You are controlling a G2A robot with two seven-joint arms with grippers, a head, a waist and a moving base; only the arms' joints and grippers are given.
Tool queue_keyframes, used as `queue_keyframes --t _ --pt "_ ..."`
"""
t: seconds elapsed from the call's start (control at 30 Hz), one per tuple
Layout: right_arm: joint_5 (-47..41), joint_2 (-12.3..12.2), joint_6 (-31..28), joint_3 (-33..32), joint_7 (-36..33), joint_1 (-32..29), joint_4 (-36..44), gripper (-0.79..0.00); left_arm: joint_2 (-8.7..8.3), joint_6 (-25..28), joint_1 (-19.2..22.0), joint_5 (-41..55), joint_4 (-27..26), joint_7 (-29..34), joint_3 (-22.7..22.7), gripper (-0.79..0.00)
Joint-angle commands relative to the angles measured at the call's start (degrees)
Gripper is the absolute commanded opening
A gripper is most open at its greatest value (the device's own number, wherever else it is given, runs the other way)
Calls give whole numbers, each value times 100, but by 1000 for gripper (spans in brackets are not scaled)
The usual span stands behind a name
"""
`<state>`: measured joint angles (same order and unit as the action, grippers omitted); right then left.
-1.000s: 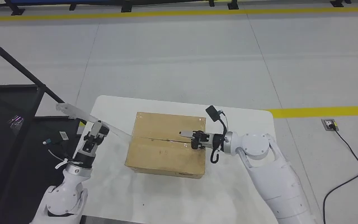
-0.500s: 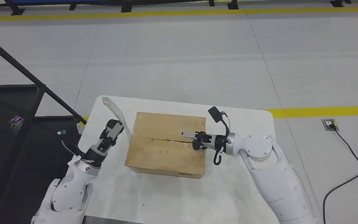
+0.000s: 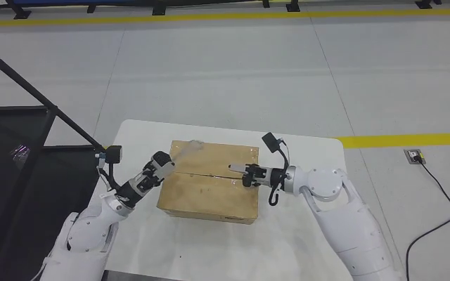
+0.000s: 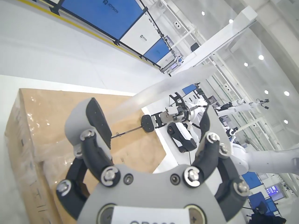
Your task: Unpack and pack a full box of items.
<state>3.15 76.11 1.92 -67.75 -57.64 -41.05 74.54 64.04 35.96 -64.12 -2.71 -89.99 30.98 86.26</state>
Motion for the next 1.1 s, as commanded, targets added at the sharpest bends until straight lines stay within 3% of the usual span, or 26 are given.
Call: queue_keyframes --t 0.0,0.1,0.23,0.57,0.77,0.9,1.07 --pt "-26 -7 -24 4 15 -3 -14 0 -18 98 -68 290 -71 96 71 0" --pt "-54 -16 -63 16 45 -3 -34 0 -66 199 -189 917 -172 325 335 0" --pt "-93 -22 -111 56 59 38 -99 0 -136 240 -300 1073 -120 303 839 0" --pt "-204 -25 -247 174 72 181 -357 0 -181 7 -604 1380 547 -421 1517 0" --pt "-250 -36 -256 210 62 245 -437 0 -148 -4 -967 1468 840 -723 1489 0" --pt "-260 -27 -225 298 39 350 -498 0 -121 -258 -947 1495 1149 -808 1320 0" --pt "-289 -15 -217 394 31 459 -592 0 -90 -298 -934 2039 1401 -207 1009 0"
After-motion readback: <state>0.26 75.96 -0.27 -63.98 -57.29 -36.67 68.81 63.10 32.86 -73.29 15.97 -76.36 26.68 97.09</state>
